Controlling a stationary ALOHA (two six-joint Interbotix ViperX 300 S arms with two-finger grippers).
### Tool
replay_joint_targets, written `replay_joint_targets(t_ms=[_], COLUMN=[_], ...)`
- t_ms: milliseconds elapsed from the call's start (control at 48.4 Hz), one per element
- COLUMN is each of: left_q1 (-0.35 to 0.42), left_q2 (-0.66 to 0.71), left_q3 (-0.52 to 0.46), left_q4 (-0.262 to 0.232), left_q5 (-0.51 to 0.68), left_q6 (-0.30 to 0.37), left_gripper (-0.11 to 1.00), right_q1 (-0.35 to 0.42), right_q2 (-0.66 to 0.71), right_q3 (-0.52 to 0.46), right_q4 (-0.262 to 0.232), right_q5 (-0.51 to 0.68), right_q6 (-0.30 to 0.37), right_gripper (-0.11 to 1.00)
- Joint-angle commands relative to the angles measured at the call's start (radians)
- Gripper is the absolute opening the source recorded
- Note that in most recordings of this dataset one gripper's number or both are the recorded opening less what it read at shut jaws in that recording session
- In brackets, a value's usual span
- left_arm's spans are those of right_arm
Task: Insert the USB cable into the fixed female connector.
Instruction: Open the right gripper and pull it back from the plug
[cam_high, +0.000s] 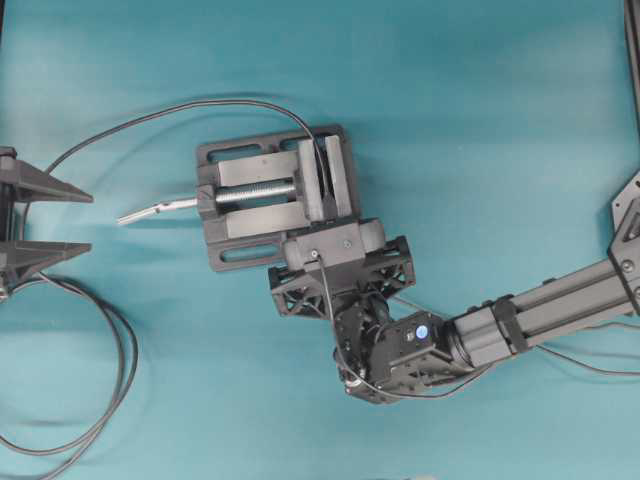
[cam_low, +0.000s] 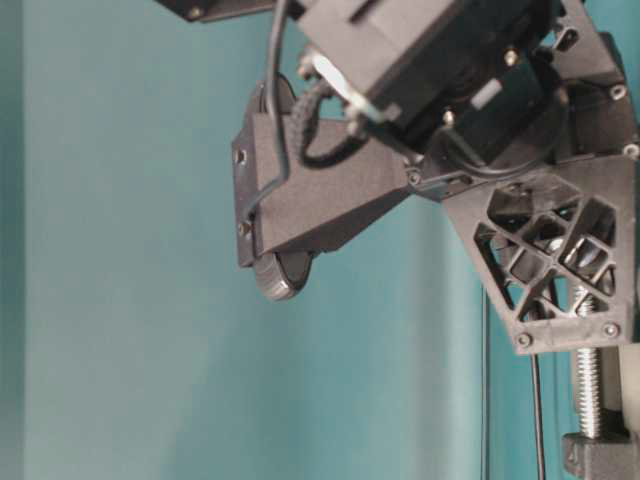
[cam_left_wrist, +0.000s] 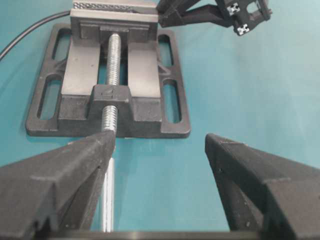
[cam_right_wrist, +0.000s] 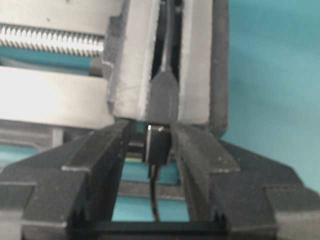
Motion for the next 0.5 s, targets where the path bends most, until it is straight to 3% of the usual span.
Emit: replay_joint_targets(t_ms=[0, 475], left_q1=[-0.002, -0.002], left_q2=[0.014, 0.014], left_q3=[-0.012, -0.012], left_q4=[0.003, 0.003], left_q5=[-0.006, -0.006], left_q6=[-0.008, -0.008], left_gripper=[0.88, 0.88], right_q1=[-0.026, 0.014], right_q2=[-0.018, -0.026], right_q3=[-0.003, -0.008], right_q4=[0.008, 0.046], right_q5=[-0.006, -0.028], right_q6=[0.002, 0.002], right_gripper=[0.47, 0.47])
